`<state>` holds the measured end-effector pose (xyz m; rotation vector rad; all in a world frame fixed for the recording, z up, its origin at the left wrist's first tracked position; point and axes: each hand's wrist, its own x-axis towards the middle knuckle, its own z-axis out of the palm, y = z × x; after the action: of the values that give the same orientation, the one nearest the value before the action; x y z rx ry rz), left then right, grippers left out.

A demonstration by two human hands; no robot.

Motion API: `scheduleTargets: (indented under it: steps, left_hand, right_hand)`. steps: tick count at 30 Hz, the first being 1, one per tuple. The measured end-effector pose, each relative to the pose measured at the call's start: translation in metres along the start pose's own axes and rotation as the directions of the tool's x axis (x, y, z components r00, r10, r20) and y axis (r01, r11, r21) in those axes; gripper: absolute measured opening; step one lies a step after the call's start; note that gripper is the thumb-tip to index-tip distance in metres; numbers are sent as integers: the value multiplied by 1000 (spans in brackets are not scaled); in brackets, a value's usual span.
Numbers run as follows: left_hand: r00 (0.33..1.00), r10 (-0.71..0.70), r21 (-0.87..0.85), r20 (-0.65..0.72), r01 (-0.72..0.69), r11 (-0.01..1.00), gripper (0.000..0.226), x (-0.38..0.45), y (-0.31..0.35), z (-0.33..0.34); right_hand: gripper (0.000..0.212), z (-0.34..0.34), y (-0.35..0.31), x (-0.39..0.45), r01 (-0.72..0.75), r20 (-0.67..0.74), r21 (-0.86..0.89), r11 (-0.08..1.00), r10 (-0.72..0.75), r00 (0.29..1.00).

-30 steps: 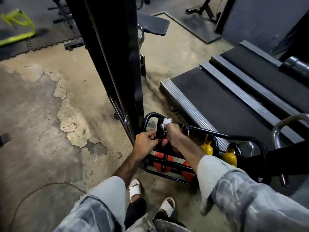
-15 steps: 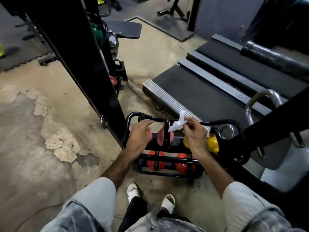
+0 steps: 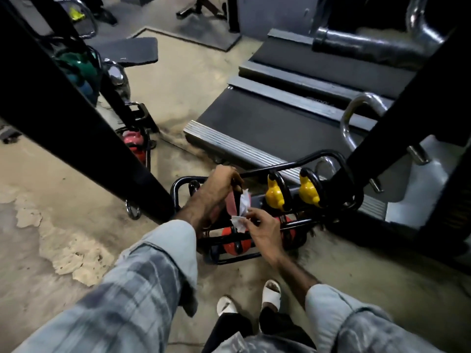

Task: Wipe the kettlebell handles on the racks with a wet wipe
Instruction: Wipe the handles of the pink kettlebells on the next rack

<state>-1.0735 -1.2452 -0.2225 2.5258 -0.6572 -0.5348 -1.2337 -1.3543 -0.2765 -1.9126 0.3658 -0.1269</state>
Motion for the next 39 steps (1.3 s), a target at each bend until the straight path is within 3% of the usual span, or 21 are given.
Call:
scheduleTargets:
  steps: [4,9,16,22,27,31,33,36,39]
  left_hand:
    - [998,-3,67,55,0,998,16,5,0,-11]
    - [994,97,183,50,-104,977,18,7,7,-15]
    - [998,64,117,-22,-61,991,20,-3,14,-19]
    - [995,92,93,-26,-89,992,19,-3,12,-22]
    - [997,46,1,-55,-46,999,29,-7,6,-22]
    - [997,62,22,-49,-61,998,29,-6,5,-21]
    - [998,57,26,-41,-56,998,27,-6,6,-21]
    - [998,58,18,-33,-57,998,26,-6,10,-22]
    - [998,53,56,-28,-51,997,31,-5,11,-20]
  right_hand:
    - [14,17,-9,-1,-80,-93,-9,997,79,993]
    - [35,31,-17,2,-148,-185,139,979,172,968]
    - [37,51,-10,-18,-186,-321,186,965,239,917]
    - [32,50,-34,13,-99,-337,228,969,174,925]
    - [32,57,-17,-15,-179,-388,234,956,261,884]
    - [24,55,-25,-3,-244,-272,283,928,321,907]
    - [31,49,-31,22,-295,-184,305,906,360,915]
    - [27,36,-35,42,-373,-17,216,902,385,923]
    - [20,35,-24,24,-335,-3,418,845,370,929]
